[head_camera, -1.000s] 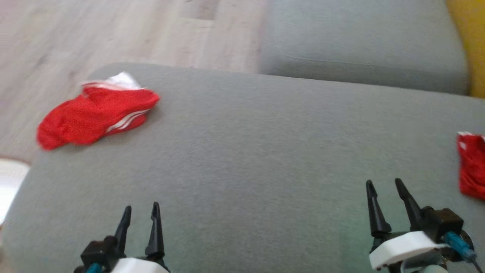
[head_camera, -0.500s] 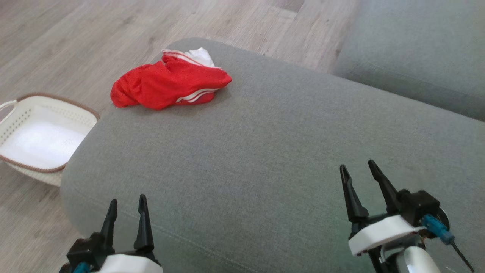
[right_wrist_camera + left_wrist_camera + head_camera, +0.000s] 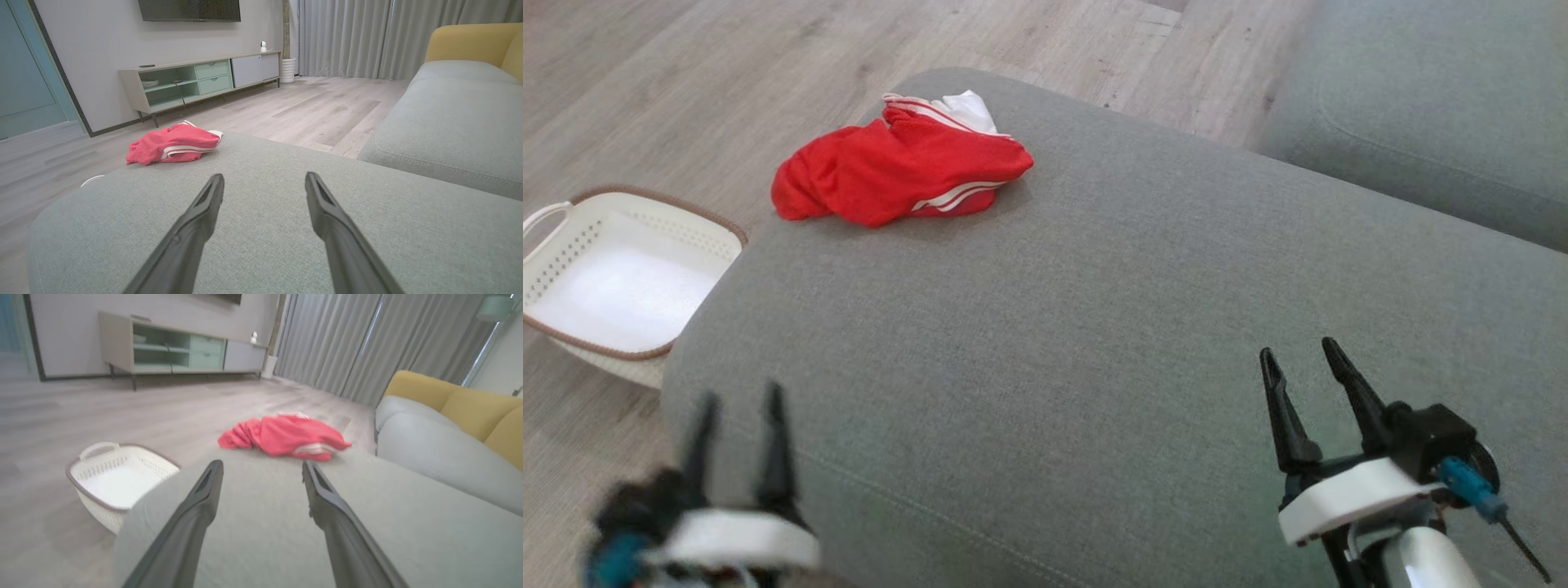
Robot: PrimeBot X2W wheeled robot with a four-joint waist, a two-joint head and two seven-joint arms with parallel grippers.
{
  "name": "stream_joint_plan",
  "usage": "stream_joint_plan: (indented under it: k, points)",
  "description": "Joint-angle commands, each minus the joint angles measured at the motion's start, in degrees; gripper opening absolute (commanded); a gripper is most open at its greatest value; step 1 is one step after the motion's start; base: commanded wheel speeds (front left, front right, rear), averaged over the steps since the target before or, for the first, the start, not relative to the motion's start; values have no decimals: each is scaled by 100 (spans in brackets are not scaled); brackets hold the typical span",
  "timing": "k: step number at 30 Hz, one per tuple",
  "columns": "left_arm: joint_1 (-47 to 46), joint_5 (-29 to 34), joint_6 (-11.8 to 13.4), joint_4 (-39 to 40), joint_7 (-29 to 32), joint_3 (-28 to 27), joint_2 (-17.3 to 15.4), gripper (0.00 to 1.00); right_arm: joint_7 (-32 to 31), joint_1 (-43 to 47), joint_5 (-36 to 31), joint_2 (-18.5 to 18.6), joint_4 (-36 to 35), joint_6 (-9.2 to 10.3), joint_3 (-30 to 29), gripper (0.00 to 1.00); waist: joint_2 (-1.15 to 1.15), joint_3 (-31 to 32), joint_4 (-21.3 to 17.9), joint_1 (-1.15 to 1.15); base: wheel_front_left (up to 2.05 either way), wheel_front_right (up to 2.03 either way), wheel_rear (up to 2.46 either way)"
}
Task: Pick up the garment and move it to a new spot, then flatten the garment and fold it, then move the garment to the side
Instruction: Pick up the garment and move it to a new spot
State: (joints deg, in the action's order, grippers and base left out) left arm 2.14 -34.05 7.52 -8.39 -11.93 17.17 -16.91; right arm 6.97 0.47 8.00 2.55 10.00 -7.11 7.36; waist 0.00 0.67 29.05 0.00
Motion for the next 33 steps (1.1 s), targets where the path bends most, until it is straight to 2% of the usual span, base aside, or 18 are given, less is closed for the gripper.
stream_joint_plan:
  k: [1,8,11,15,20,25,33]
  points:
    - [-614,38,-26,304,28,-387,-290,100,-39,-192,-75,32,-274,-37,84,100,0,-98,-115,0,0,0,0]
    - [-2174,72,-158,656,529,-923,-1166,100,-522,-473,-589,32,-1001,-37,-94,100,0,-931,-692,0,0,0,0]
    - [-3008,103,-245,506,821,-1013,-1465,100,-716,-672,-801,32,-1318,-37,-146,100,0,-1323,-919,0,0,0,0]
    - [-4102,105,-411,-31,1204,-988,-1697,100,-947,-931,-1011,32,-1676,-37,-129,100,0,-1798,-1233,0,0,0,0]
    - [-5068,-28,-655,-922,1905,-740,-1702,100,-1185,-1099,-1220,32,-2002,-37,-100,100,0,-2328,-1573,0,0,0,0]
    - [-5581,-39,-860,-1832,2399,-427,-1598,100,-1364,-1131,-1485,32,-2314,-37,-174,100,0,-2818,-1772,0,0,0,0]
    - [-5731,-50,-1034,-3107,2444,-138,-1275,100,-1489,-1178,-1666,32,-2655,-37,-231,100,0,-3317,-1891,0,0,0,0]
